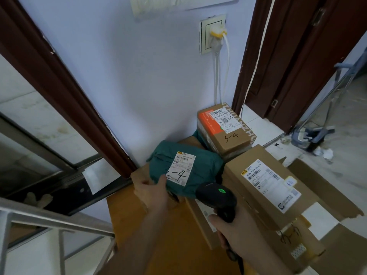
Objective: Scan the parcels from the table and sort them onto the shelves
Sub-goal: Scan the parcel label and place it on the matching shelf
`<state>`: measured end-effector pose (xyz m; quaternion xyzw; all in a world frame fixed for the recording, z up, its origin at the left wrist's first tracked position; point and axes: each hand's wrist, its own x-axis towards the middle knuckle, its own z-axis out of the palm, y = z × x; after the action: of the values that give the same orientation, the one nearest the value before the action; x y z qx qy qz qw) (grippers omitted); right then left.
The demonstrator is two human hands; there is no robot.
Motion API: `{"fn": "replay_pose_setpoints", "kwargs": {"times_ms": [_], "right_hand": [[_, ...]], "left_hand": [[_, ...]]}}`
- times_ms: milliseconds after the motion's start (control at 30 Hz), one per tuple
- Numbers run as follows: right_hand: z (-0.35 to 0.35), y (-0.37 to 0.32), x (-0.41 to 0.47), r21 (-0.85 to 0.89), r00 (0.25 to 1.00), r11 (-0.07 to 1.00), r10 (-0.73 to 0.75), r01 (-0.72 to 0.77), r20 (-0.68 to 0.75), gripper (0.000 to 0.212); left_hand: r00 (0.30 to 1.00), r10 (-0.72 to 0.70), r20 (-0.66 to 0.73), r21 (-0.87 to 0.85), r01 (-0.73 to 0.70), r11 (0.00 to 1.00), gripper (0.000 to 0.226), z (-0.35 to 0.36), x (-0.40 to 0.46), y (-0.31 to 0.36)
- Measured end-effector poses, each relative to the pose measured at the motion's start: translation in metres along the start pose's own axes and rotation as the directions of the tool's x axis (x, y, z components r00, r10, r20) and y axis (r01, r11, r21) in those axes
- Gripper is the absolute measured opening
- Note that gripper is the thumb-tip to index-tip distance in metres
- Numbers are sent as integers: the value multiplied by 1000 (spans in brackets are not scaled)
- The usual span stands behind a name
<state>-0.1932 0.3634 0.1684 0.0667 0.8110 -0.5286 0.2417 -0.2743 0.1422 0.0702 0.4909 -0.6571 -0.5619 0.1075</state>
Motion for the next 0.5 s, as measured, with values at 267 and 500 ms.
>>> {"fn": "replay_pose_setpoints", "kwargs": {"times_ms": [267, 500], "right_hand": [[3, 3, -13, 19, 1000, 1000, -10, 10, 3, 37], [10, 8, -13, 36, 1000, 999, 16, -17, 23, 34]], "left_hand": [[954, -30, 297, 402, -96, 911, 98, 8, 40, 55], [931, -50, 363, 330, -78, 941, 69, -5, 44, 44]]}}
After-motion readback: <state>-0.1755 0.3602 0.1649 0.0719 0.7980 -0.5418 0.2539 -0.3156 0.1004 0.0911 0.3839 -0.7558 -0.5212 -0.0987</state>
